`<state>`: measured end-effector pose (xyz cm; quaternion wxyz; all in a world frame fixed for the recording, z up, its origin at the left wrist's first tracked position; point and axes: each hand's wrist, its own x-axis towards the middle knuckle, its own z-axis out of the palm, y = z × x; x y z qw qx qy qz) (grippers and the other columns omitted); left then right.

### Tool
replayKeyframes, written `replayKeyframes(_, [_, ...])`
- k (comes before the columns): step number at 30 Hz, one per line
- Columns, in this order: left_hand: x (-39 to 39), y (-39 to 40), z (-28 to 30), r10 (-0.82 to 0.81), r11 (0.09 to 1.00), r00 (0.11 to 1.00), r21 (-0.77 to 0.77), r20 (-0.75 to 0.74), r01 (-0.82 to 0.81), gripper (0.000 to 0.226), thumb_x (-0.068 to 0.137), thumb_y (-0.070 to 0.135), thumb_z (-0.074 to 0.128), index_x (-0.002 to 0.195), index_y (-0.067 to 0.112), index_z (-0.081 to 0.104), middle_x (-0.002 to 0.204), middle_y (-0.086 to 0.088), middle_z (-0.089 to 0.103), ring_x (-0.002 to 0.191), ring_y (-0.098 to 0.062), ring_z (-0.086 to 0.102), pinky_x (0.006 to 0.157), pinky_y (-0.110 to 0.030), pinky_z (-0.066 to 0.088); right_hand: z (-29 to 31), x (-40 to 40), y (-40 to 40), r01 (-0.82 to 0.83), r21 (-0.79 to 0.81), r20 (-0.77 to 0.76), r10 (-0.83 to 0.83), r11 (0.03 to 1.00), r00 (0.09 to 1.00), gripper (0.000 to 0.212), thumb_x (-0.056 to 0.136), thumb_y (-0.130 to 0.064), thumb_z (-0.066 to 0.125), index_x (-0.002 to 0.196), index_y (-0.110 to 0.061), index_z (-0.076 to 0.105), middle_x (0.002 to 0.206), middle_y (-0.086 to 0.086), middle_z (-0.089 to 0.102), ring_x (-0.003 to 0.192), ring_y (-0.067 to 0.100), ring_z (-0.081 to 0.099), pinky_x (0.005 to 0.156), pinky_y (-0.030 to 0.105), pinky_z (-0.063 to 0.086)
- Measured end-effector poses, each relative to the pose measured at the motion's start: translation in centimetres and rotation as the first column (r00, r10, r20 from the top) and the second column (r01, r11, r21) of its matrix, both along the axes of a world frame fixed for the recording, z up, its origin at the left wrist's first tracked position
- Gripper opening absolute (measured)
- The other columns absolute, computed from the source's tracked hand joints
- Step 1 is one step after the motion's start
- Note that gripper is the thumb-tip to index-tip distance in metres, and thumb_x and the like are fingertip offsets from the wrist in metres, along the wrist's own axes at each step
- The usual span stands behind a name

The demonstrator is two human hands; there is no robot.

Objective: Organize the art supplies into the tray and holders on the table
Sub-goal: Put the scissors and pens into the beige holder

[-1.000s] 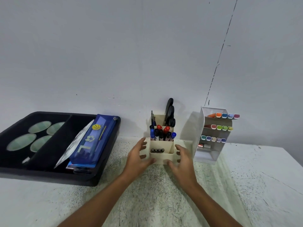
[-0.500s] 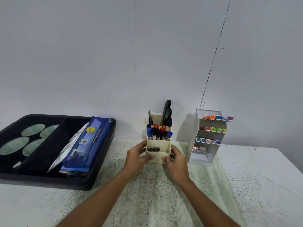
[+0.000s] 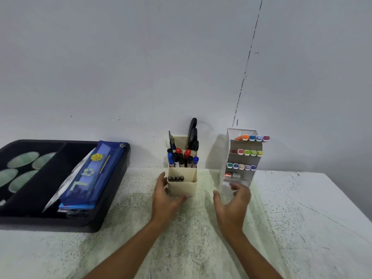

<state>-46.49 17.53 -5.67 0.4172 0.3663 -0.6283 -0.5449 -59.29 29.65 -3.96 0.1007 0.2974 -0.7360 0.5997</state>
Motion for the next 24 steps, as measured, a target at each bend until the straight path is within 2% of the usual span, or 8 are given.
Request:
replayKeyframes(2, [-1.1, 0.9, -0.1, 0.056, 0.998, 0.998, 0.007, -0.013, -0.056, 0.111, 0.052, 0.021, 0.096, 0.144, 0.021, 0.034, 0.127, 0.008, 0.056, 0.111, -0.007, 0.060, 0.085, -0.030, 0.057, -0.1, -1.0, 0.6, 0.113, -0.017, 0.089, -0.111, 0.993, 0.990, 0.076, 0.070, -0.016, 0.085, 0.132, -0.007, 0.043, 0.127, 0.010, 0.045, 0.119, 0.023, 0.042, 0.099, 0.032, 0.039])
replayKeyframes(4, [-2.2, 1.6, -0.2, 0.129, 0.992, 0.991, -0.003, -0.037, -0.129, 0.112, 0.051, 0.022, 0.097, 0.143, 0.020, 0.034, 0.128, 0.005, 0.055, 0.112, -0.009, 0.058, 0.087, -0.031, 0.057, -0.4, -1.9, 0.7, 0.132, 0.049, 0.194, -0.139, 0.990, 0.971, 0.104, 0.068, -0.027, 0.088, 0.149, -0.010, 0.025, 0.149, 0.011, 0.030, 0.138, 0.027, 0.026, 0.109, 0.043, 0.028])
replayKeyframes(6, [-3.1, 2.1, -0.2, 0.206, 0.979, 0.978, -0.007, -0.040, -0.206, 0.112, 0.050, 0.024, 0.097, 0.142, 0.020, 0.033, 0.130, 0.003, 0.052, 0.116, -0.012, 0.055, 0.091, -0.031, 0.055, -0.7, -2.7, 0.3, 0.075, 0.103, 0.269, -0.101, 0.992, 0.958, 0.122, 0.065, -0.035, 0.089, 0.154, -0.014, 0.009, 0.159, 0.008, 0.015, 0.147, 0.025, 0.012, 0.115, 0.044, 0.021])
replayKeyframes(8, [-4.0, 2.4, -0.3, 0.264, 0.964, 0.964, -0.013, -0.029, -0.264, 0.113, 0.049, 0.026, 0.097, 0.141, 0.019, 0.033, 0.132, -0.001, 0.050, 0.120, -0.019, 0.052, 0.096, -0.039, 0.053, -0.9, -3.1, -0.4, 0.036, 0.110, 0.312, -0.069, 0.993, 0.948, 0.130, 0.061, -0.036, 0.090, 0.155, -0.014, 0.003, 0.161, 0.007, 0.010, 0.149, 0.025, 0.008, 0.119, 0.046, 0.018])
replayKeyframes(11, [-4.8, 2.4, -0.4, 0.329, 0.944, 0.944, -0.008, -0.002, -0.329, 0.112, 0.048, 0.028, 0.097, 0.140, 0.018, 0.033, 0.134, -0.004, 0.049, 0.122, -0.023, 0.051, 0.098, -0.046, 0.051, -1.0, -3.3, -1.6, 0.037, 0.094, 0.343, -0.067, 0.995, 0.937, 0.134, 0.056, -0.037, 0.092, 0.155, -0.016, 0.004, 0.160, 0.007, 0.018, 0.147, 0.026, 0.016, 0.119, 0.047, 0.023])
replayKeyframes(16, [-5.1, 2.2, -0.8, 0.359, 0.933, 0.933, -0.033, 0.032, -0.358, 0.109, 0.051, 0.034, 0.095, 0.139, 0.020, 0.033, 0.132, -0.003, 0.050, 0.120, -0.022, 0.052, 0.094, -0.035, 0.051, -1.2, -4.1, -2.5, 0.123, 0.078, 0.330, -0.142, 0.989, 0.933, 0.119, 0.057, -0.032, 0.094, 0.150, -0.012, 0.022, 0.146, 0.013, 0.040, 0.135, 0.032, 0.039, 0.111, 0.049, 0.036])
replayKeyframes(24, [-5.1, 2.2, -1.2, 0.360, 0.933, 0.930, -0.052, 0.078, -0.357, 0.112, 0.053, 0.042, 0.093, 0.142, 0.021, 0.029, 0.134, -0.002, 0.050, 0.121, -0.020, 0.052, 0.096, -0.043, 0.053, -1.4, -3.9, -3.7, 0.097, 0.128, 0.320, -0.134, 0.987, 0.938, 0.110, 0.060, -0.031, 0.092, 0.146, -0.011, 0.027, 0.140, 0.012, 0.046, 0.128, 0.031, 0.046, 0.105, 0.047, 0.043])
